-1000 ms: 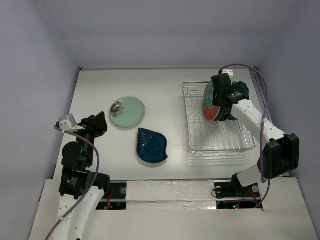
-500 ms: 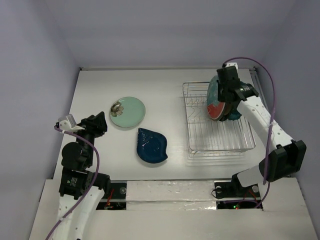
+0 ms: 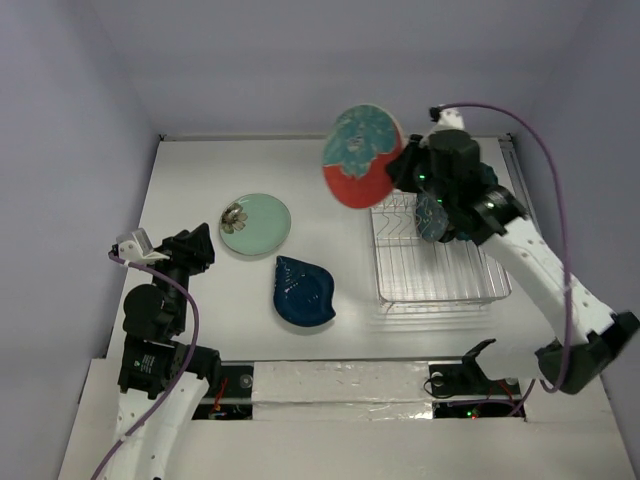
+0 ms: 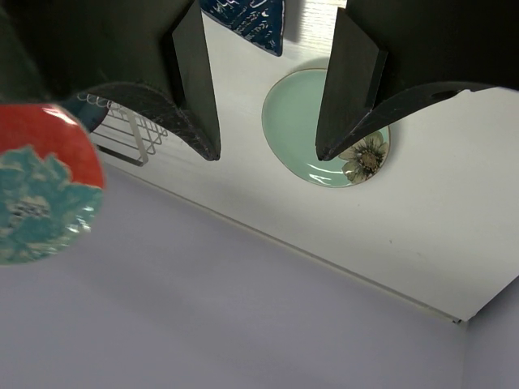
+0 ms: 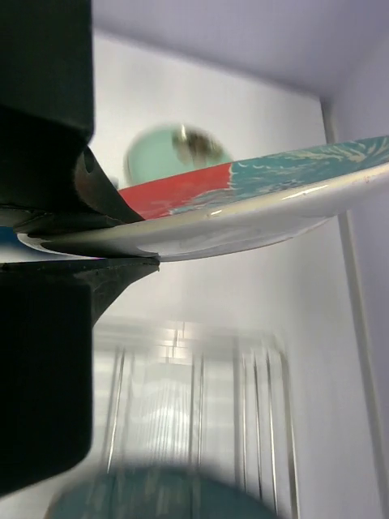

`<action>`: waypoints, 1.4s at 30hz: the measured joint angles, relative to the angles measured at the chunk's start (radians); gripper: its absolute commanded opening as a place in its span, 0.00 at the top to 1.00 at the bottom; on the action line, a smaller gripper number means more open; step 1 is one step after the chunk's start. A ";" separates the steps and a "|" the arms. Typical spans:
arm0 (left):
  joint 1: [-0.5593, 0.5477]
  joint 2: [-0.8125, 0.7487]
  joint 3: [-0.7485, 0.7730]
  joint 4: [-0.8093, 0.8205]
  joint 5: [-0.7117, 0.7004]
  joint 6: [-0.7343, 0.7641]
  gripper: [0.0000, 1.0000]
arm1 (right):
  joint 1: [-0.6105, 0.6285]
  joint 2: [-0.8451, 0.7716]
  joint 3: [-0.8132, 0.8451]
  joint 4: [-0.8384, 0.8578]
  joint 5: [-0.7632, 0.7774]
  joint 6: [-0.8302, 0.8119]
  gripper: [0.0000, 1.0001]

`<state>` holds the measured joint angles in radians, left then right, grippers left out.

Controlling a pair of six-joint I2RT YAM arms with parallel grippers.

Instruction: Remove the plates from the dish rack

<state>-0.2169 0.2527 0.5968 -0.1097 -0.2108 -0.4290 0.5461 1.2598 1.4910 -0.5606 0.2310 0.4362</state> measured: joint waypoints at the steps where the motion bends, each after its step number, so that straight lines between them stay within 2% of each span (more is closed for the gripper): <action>1: 0.000 0.000 0.000 0.000 0.000 0.000 0.53 | 0.026 0.039 -0.013 0.056 -0.036 0.047 1.00; 7: 0.000 0.000 0.000 0.000 0.000 0.000 0.53 | 0.154 0.398 0.000 0.346 -0.195 0.295 1.00; 11: 0.000 0.000 0.000 0.000 0.000 0.000 0.53 | 0.206 0.614 0.030 0.427 -0.256 0.411 1.00; 16: 0.000 0.000 0.000 0.000 0.000 0.000 0.53 | 0.222 0.779 0.056 0.482 -0.305 0.519 1.00; 29: 0.000 0.000 0.000 0.000 0.000 0.000 0.53 | 0.229 0.908 0.100 0.641 -0.319 0.670 1.00; 38: 0.000 0.000 0.000 0.000 0.000 -0.001 0.53 | 0.235 0.960 0.101 0.657 -0.335 0.705 1.00; 39: 0.000 0.000 0.000 0.000 0.000 -0.001 0.53 | 0.235 0.961 0.102 0.658 -0.336 0.706 0.99; 42: 0.000 0.000 0.000 0.000 0.000 -0.001 0.53 | 0.235 0.961 0.103 0.658 -0.337 0.707 0.75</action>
<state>-0.2169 0.2527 0.5968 -0.1101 -0.2108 -0.4297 0.7811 2.2208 1.5940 0.0971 -0.1059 1.1435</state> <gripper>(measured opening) 0.472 0.168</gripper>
